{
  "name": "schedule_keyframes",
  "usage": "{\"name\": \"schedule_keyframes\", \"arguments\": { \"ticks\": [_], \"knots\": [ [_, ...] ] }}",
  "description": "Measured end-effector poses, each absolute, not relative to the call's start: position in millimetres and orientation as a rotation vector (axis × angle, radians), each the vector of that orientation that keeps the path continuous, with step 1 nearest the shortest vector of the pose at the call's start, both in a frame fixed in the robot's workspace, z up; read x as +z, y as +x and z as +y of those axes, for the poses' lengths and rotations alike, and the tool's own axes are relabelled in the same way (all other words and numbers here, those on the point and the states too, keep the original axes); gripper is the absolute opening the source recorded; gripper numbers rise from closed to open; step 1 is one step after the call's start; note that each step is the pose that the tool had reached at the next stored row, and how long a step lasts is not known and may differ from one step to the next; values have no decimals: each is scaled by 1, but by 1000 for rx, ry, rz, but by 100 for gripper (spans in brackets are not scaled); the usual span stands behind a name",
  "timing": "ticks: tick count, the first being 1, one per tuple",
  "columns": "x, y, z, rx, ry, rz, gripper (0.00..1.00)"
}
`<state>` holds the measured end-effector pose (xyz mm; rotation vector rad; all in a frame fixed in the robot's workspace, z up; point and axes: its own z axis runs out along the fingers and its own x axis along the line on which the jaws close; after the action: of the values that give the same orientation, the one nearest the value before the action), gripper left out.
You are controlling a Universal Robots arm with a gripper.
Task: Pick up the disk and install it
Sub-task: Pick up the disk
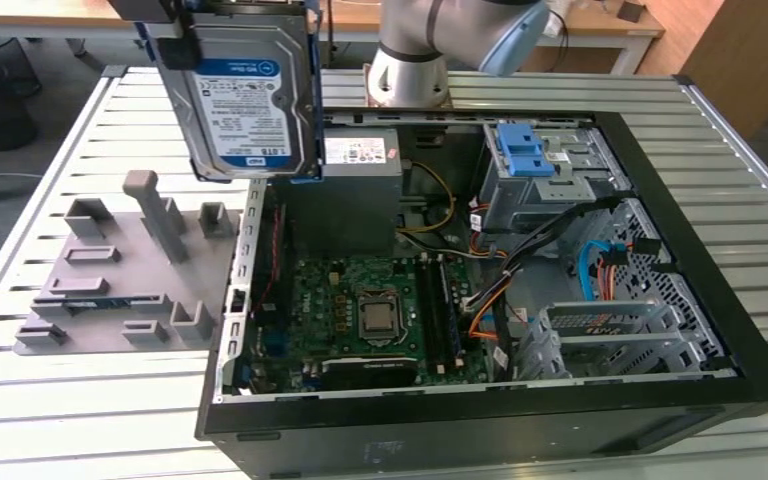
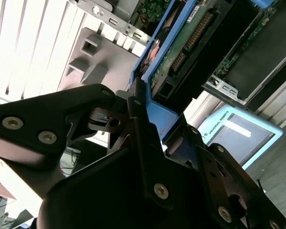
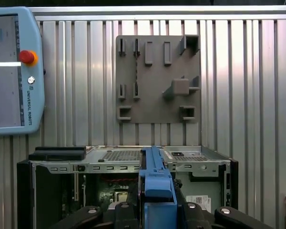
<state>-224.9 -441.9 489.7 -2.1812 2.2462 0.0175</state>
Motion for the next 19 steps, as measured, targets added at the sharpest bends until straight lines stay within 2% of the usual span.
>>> {"name": "schedule_keyframes", "arguments": {
  "ticks": [19],
  "knots": [
    [488,-189,-444,17,-2180,2245,37]
  ]
}}
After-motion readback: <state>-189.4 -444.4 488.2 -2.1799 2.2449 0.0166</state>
